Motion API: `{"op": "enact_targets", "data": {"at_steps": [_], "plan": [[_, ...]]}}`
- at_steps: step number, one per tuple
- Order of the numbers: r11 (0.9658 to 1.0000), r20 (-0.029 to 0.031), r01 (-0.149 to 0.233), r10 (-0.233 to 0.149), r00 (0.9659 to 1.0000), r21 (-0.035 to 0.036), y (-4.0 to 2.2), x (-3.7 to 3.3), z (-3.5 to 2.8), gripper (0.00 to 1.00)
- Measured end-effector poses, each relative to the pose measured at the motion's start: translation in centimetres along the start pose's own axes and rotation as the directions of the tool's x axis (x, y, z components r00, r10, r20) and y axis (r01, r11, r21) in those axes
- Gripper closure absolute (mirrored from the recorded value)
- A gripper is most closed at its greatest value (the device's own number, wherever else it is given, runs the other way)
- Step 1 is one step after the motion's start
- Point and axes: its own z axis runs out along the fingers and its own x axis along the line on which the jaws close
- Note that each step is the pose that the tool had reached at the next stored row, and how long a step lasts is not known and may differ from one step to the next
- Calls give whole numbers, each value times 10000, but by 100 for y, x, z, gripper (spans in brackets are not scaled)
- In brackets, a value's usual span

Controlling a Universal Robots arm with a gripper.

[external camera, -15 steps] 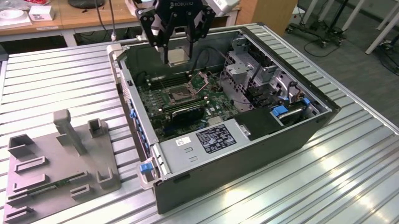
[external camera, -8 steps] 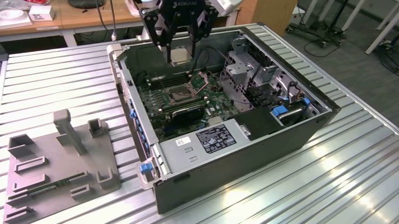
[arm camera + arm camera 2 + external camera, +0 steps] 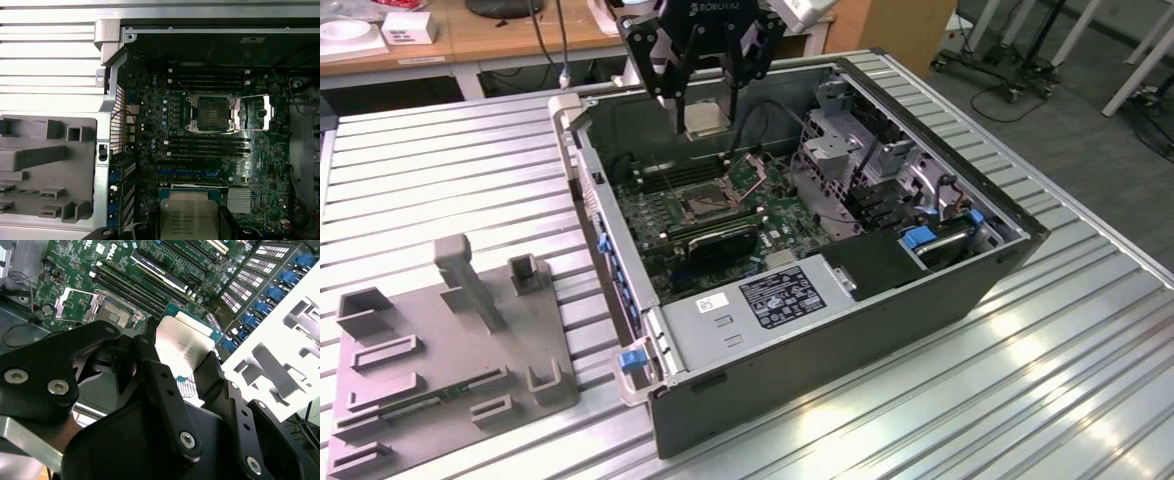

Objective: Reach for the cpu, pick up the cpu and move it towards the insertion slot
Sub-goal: 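Pick up the cpu and move it towards the insertion slot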

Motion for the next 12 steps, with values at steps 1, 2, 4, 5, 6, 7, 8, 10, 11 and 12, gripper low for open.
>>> {"op": "enact_targets", "data": {"at_steps": [1, 2, 4, 5, 6, 7, 8, 10, 11, 12], "plan": [[10000, 0, 0, 0, 10000, 0, 0, 0, 0, 45], [10000, 0, 0, 0, 10000, 1, 0, 0, 0, 45], [10000, 0, 0, 0, 10000, 0, 1, 0, 0, 45], [10000, 0, 0, 0, 10000, 0, 1, 0, 0, 45], [10000, 0, 0, 0, 10000, 0, 1, 0, 0, 45], [10000, 0, -1, 1, 10000, 1, 4, 0, 0, 45], [10000, 0, -1, 1, 10000, 1, 8, -1, 0, 45], [10000, 0, 0, 0, 10000, 0, 15, 0, 1, 45], [10000, 0, 0, 0, 10000, 1, 20, -1, 1, 45], [10000, -1, 0, 0, 10000, 1, 24, -1, 0, 45]]}}
